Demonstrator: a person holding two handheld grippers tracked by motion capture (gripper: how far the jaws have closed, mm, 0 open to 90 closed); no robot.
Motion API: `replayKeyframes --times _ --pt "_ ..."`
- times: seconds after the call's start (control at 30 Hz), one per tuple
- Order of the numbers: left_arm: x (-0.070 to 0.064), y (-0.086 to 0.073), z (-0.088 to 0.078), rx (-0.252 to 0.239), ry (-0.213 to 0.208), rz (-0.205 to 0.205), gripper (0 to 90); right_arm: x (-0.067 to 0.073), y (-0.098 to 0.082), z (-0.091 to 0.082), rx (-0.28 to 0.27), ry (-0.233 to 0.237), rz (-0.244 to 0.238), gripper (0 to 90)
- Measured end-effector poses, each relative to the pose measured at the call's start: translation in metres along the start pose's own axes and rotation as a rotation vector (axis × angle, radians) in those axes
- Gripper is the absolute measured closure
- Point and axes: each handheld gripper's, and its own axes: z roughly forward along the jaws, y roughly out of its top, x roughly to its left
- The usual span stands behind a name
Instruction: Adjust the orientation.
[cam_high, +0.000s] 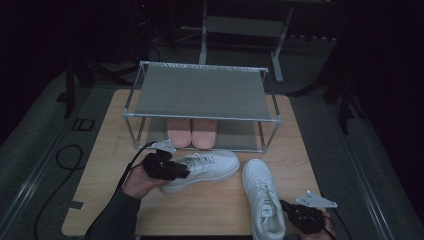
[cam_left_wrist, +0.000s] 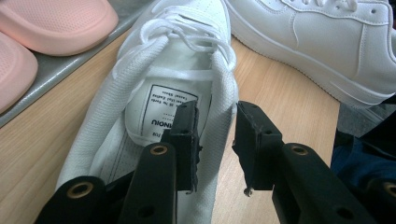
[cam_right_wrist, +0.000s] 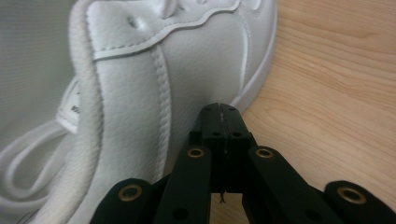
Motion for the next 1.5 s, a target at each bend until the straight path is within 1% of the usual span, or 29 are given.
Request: replayKeyframes --times 0.07,0.1,0.13,0.2,0.23,0.27,0.3,0.33,0.37,0.4,0.43,0.47,0.57,0.6,0.63,0.7,0.77,0.8,0.83,1.07,1.1,1.17,1.2,1.3,1.37,1.43,1.47,1.5 --pt "0.000 0.000 0.000 0.000 0.000 0.000 69.5 0.001 0.000 0.000 -0.003 0.003 -0.003 90.0" --pt "0.000 0.000 0.001 0.004 -0.003 0.003 69.9 0.004 0.001 0.000 -0.004 0.023 -0.023 90.0" --pt "0.000 0.000 0.001 0.008 -0.003 0.007 69.9 0.004 0.001 0.000 -0.004 0.023 -0.023 90.0" --pt "0.000 0.000 0.002 0.007 -0.005 0.006 70.0 0.009 0.002 0.002 0.002 0.051 -0.047 90.0" --pt "0.000 0.000 0.002 0.008 -0.005 0.007 70.0 0.016 0.004 0.005 0.006 0.080 -0.072 90.0" --pt "0.000 0.000 0.001 0.010 -0.005 0.009 70.0 0.020 0.005 0.007 0.005 0.093 -0.084 90.0" --pt "0.000 0.000 0.001 0.010 -0.004 0.009 70.0 0.024 0.007 0.008 0.007 0.105 -0.098 90.0" --pt "0.000 0.000 0.001 0.010 -0.004 0.009 70.0 0.024 0.007 0.008 0.007 0.105 -0.098 90.0" --pt "0.000 0.000 0.001 0.007 -0.005 0.008 69.9 0.027 0.008 0.010 0.008 0.115 -0.109 90.0" --pt "0.000 0.000 0.001 0.007 -0.005 0.008 70.0 0.031 0.010 0.012 0.007 0.126 -0.120 90.0" --pt "-0.001 0.000 0.001 0.007 -0.005 0.008 70.0 0.038 0.013 0.017 0.007 0.152 -0.139 90.0" --pt "0.000 0.000 0.001 0.007 -0.004 0.008 70.0 0.038 0.013 0.017 0.007 0.152 -0.139 90.0" --pt "0.000 0.000 0.001 0.009 -0.003 0.009 69.9 0.048 0.018 0.024 0.006 0.202 -0.176 90.0" --pt "0.000 0.000 0.001 0.009 -0.004 0.009 69.9 0.056 0.021 0.029 0.002 0.228 -0.193 90.0" --pt "-0.001 0.000 0.001 0.007 -0.005 0.007 69.9 0.056 0.021 0.029 0.002 0.228 -0.193 90.0" --pt "-0.001 0.000 0.001 0.004 -0.003 0.008 69.9 0.063 0.025 0.035 -0.003 0.252 -0.211 90.0" --pt "-0.001 0.000 -0.001 0.003 -0.002 0.008 69.8 0.069 0.029 0.040 -0.006 0.266 -0.232 90.0" --pt "0.000 0.000 -0.002 -0.001 -0.001 0.009 69.7 0.075 0.034 0.045 -0.017 0.280 -0.247 90.0" --pt "0.000 0.000 -0.003 -0.006 -0.004 0.007 69.7 0.075 0.034 0.045 -0.017 0.280 -0.247 90.0" --pt "-0.001 0.001 -0.008 -0.026 -0.002 0.004 68.6 0.087 0.052 0.058 -0.071 0.295 -0.264 90.0" --pt "-0.001 0.001 -0.008 -0.028 -0.003 0.005 68.0 0.090 0.055 0.061 -0.078 0.303 -0.267 90.0" --pt "-0.001 0.001 -0.008 -0.028 0.001 0.007 67.3 0.092 0.056 0.063 -0.081 0.308 -0.268 90.0" --pt "-0.002 0.001 -0.008 -0.028 0.001 0.010 66.8 0.095 0.057 0.067 -0.086 0.316 -0.268 90.0" --pt "-0.002 0.001 -0.008 -0.030 0.001 0.014 65.8 0.098 0.058 0.070 -0.093 0.306 -0.275 90.0" --pt "-0.003 0.001 -0.008 -0.031 0.001 0.019 64.4 0.098 0.058 0.070 -0.109 0.308 -0.256 90.0" --pt "-0.004 0.002 -0.008 -0.030 0.003 0.027 63.2 0.098 0.058 0.069 -0.107 0.311 -0.256 90.0" --pt "-0.005 0.002 -0.008 -0.032 0.009 0.037 61.1 0.097 0.057 0.068 -0.111 0.317 -0.258 90.0" --pt "-0.005 0.002 -0.008 -0.032 0.009 0.037 59.8 0.097 0.057 0.068 -0.111 0.317 -0.258 90.0"
